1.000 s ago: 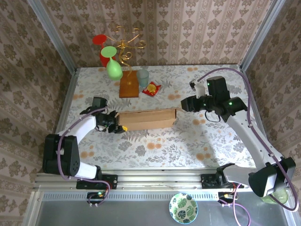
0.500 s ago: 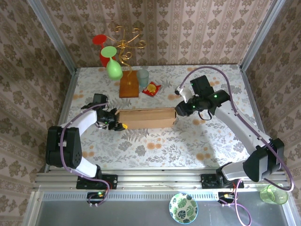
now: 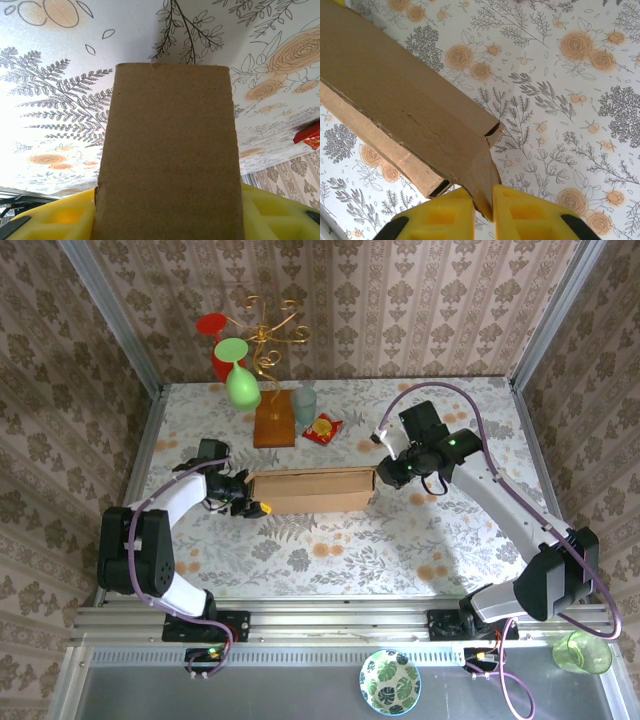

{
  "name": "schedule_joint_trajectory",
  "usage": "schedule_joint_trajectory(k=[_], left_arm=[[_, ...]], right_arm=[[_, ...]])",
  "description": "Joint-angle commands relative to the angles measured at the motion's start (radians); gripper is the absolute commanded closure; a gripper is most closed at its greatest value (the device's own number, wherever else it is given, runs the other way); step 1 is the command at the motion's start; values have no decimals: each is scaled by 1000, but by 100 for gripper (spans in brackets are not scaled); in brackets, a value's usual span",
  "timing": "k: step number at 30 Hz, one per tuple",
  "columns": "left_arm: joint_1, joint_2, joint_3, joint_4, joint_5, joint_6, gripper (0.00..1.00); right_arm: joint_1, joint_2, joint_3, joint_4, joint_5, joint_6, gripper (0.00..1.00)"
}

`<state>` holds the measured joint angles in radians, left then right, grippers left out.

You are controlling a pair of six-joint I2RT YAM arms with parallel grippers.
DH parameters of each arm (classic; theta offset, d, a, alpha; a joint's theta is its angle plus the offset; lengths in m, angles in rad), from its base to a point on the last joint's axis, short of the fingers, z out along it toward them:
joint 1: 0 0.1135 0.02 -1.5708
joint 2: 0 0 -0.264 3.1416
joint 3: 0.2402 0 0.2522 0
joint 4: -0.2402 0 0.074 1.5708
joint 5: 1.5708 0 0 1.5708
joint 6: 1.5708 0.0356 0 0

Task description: Fold the paper box

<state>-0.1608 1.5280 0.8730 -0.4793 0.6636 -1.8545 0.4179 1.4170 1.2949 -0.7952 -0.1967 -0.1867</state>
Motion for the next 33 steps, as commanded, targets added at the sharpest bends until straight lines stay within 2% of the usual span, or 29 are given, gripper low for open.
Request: schedule_joint_trajectory(k=[1,6,26,33], left_arm=[[5,25,0,-41,-54,9,77],[5,25,0,-39,-52,1,77],[3,40,1,-15,-50,-25,77],[1,46,3,-11,-47,-28,77]], right_arm=[[15,23,17,-24,38,4,89],[29,18,16,-4,37,41,100],[71,91,142,-100,64,391,100],[86,134,204,-142,62,462,100]])
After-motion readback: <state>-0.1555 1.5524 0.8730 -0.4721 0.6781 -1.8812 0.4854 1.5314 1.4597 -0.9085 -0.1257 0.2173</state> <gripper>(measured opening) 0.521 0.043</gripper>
